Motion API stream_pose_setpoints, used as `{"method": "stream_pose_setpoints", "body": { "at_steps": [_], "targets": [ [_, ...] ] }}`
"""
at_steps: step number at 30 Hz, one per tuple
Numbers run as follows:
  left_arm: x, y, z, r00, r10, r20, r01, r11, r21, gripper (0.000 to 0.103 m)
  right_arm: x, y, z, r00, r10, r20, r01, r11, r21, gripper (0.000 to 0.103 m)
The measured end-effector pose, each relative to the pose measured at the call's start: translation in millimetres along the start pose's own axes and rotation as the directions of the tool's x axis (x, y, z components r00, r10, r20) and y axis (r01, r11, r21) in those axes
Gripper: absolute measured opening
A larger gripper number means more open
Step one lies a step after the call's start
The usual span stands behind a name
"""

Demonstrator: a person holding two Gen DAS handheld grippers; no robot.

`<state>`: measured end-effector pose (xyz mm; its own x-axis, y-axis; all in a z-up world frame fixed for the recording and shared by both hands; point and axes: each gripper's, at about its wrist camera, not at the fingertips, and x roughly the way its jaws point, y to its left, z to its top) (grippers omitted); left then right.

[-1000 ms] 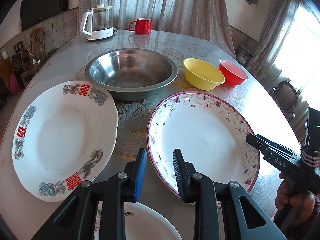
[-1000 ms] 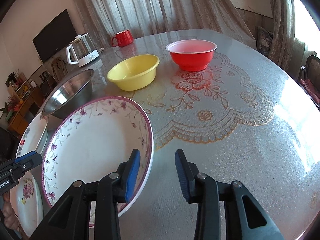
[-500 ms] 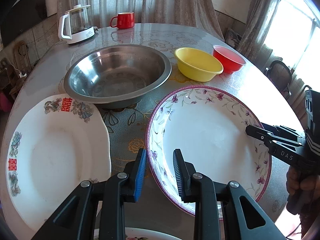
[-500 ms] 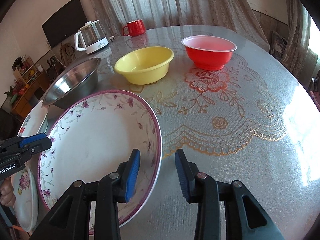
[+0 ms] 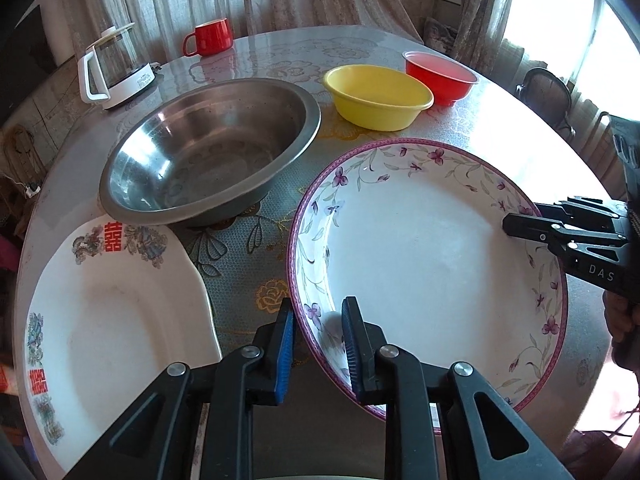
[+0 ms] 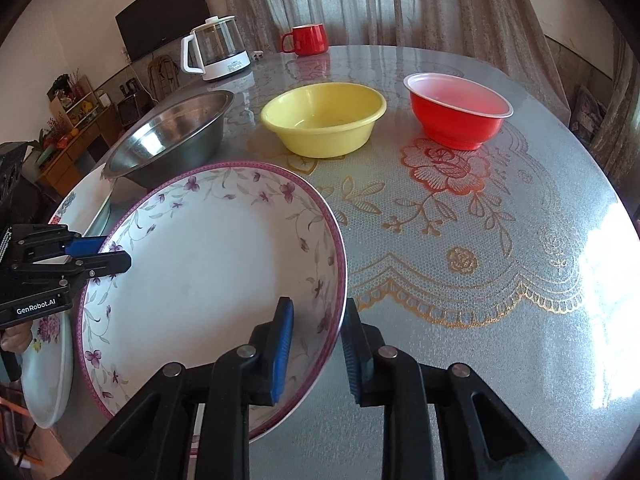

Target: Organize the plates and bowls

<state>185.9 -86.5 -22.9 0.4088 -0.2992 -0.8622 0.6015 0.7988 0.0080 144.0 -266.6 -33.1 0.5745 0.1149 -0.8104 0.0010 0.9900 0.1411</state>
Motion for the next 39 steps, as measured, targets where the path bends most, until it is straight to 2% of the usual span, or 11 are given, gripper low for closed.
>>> {"method": "stream_pose_setpoints", "body": {
  "at_steps": [3, 7, 9, 12, 15, 24, 32, 39],
  "targets": [
    [-3.9, 1.5, 0.0, 1.0, 0.004, 0.007, -0.004, 1.0, -0.018, 0.017, -0.8, -1.6, -1.9, 1.0, 0.002, 0.009, -0.002, 1.0, 0.0, 0.021],
    [-12.0, -2.7, -3.6, 1.0, -0.021, 0.014, 0.022, 0.999, -0.026, 0.016, -1.7, -6.3, -1.2, 1.0, 0.007, 0.01, -0.007, 1.0, 0.021, 0.018],
    [-13.1, -10.7, -6.9, 1.0, -0.011, 0.016, 0.011, 1.0, -0.006, 0.016, -3.0, -10.4, -1.5, 1.0, 0.0, 0.009, 0.0, 0.999, 0.041, 0.018],
    [-12.4, -13.0, -10.0, 0.999, -0.052, 0.008, 0.052, 0.998, -0.045, 0.016, -6.9, -23.7, -2.4, 0.999, 0.033, 0.01, -0.034, 0.995, 0.097, 0.018],
    [-16.7, -15.4, -12.4, 0.998, -0.065, 0.012, 0.066, 0.996, -0.062, 0.016, -11.8, -26.8, -5.5, 1.0, 0.029, 0.008, -0.029, 0.995, 0.097, 0.018],
    [-26.7, -24.4, -24.6, 0.997, -0.078, 0.016, 0.079, 0.996, -0.039, 0.016, -24.5, -32.3, -25.0, 0.998, 0.064, -0.005, -0.063, 0.991, 0.121, 0.019],
    [-37.7, -32.5, -38.7, 0.998, -0.05, 0.042, 0.052, 0.998, -0.033, 0.016, -33.2, -26.9, -38.2, 0.998, 0.059, -0.002, -0.058, 0.992, 0.115, 0.019],
    [-49.2, -39.0, -48.2, 0.996, -0.044, 0.08, 0.05, 0.996, -0.071, 0.016, -35.8, -25.4, -41.7, 0.999, 0.037, 0.001, -0.037, 0.994, 0.106, 0.019]
  ]
}}
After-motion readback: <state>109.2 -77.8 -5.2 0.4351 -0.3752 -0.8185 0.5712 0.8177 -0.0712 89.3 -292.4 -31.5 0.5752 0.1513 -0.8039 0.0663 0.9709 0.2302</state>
